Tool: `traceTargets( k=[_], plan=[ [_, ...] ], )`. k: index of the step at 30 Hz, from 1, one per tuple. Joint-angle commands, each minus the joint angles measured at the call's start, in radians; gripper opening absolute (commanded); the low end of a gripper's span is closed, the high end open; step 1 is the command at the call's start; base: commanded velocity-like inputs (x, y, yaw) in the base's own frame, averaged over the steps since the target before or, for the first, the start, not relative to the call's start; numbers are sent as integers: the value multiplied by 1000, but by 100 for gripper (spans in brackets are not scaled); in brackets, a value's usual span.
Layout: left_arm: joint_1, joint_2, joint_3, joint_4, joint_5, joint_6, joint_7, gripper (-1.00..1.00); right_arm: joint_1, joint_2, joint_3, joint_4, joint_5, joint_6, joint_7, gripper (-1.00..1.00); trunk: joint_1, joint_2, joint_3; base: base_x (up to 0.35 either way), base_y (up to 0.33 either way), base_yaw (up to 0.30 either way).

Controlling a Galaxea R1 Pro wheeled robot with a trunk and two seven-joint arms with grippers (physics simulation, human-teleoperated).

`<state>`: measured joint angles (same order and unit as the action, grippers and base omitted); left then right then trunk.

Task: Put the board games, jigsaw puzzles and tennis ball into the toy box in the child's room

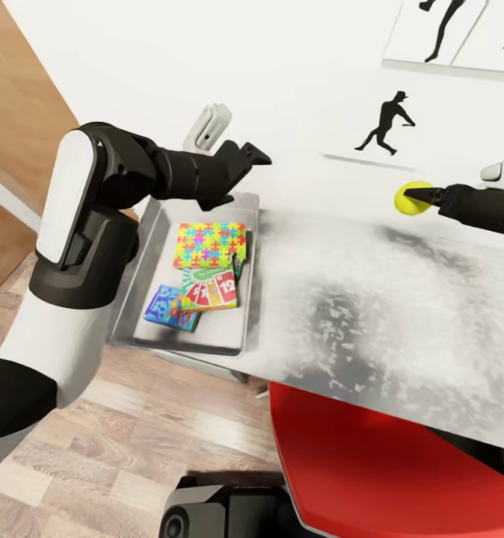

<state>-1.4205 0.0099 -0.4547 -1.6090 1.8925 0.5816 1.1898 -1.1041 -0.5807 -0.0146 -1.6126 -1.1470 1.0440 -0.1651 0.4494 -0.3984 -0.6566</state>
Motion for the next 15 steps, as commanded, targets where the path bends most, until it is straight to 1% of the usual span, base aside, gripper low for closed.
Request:
traceTargets(
  k=[1,4,5,8,9,12,15],
  plan=[
    [-1,1,0,0,3,7,6,100,-1,0,0,-1,-13,3,-14,-100,1,-2,0,0,0,219],
    [-5,45,18,0,4,9,9,100,2,2,2,0,-12,3,-4,-100,1,-2,4,0,0,220],
    [-5,45,18,0,4,9,9,100,2,2,2,0,-12,3,-4,-100,1,-2,5,0,0,220],
    [-8,78,52,0,8,16,9,100,3,4,12,0,-13,3,2,-100,1,-2,8,0,0,220],
    [-8,78,52,0,8,16,9,100,3,4,12,0,-13,3,2,-100,1,-2,10,0,0,220],
    [-9,97,78,0,11,34,9,100,3,5,21,0,-12,3,5,-100,1,-2,13,0,0,221],
    [-5,103,86,0,12,44,9,100,3,4,25,0,-13,3,6,-100,1,-2,17,0,0,221]
  ],
)
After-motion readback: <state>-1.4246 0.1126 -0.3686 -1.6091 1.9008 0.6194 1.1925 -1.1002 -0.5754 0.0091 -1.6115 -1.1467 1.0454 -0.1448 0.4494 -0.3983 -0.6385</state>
